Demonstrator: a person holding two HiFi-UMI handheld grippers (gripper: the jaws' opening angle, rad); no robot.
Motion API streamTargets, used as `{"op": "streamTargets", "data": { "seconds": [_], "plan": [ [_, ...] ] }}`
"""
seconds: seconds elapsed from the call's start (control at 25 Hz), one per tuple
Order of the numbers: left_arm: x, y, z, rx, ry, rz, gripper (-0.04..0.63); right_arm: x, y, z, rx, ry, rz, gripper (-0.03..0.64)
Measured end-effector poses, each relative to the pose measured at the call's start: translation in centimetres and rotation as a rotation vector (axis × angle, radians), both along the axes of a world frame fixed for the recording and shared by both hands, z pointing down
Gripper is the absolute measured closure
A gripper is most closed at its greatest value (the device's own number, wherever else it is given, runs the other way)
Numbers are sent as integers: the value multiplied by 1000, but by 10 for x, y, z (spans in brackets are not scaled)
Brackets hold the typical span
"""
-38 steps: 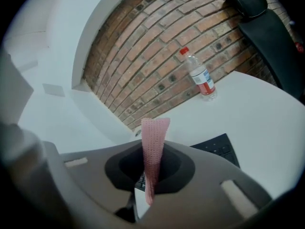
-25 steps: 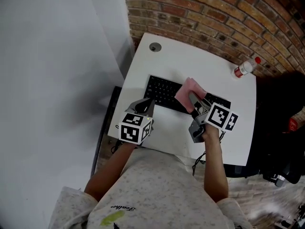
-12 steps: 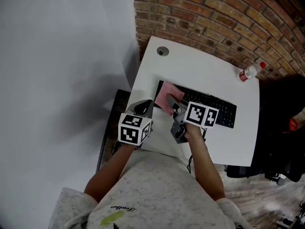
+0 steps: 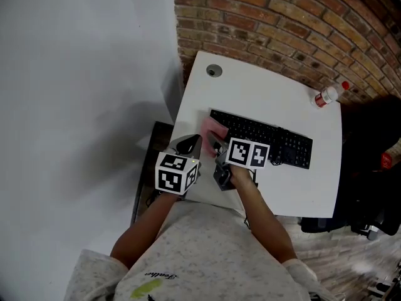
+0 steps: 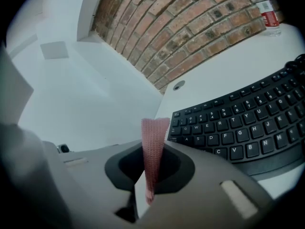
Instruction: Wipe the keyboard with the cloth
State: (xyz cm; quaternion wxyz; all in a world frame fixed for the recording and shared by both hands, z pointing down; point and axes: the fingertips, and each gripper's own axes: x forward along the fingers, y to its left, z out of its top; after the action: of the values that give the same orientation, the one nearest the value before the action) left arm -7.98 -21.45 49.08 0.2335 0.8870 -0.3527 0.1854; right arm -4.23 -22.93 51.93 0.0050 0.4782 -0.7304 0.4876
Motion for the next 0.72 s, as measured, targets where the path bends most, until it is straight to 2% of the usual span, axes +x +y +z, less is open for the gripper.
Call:
{"op": "streamTargets", "data": {
  "seconds": [0.72],
  "plan": [
    [18, 10, 1, 2, -2, -1, 600, 23, 8, 6, -5, 15, 22, 594]
  ]
}}
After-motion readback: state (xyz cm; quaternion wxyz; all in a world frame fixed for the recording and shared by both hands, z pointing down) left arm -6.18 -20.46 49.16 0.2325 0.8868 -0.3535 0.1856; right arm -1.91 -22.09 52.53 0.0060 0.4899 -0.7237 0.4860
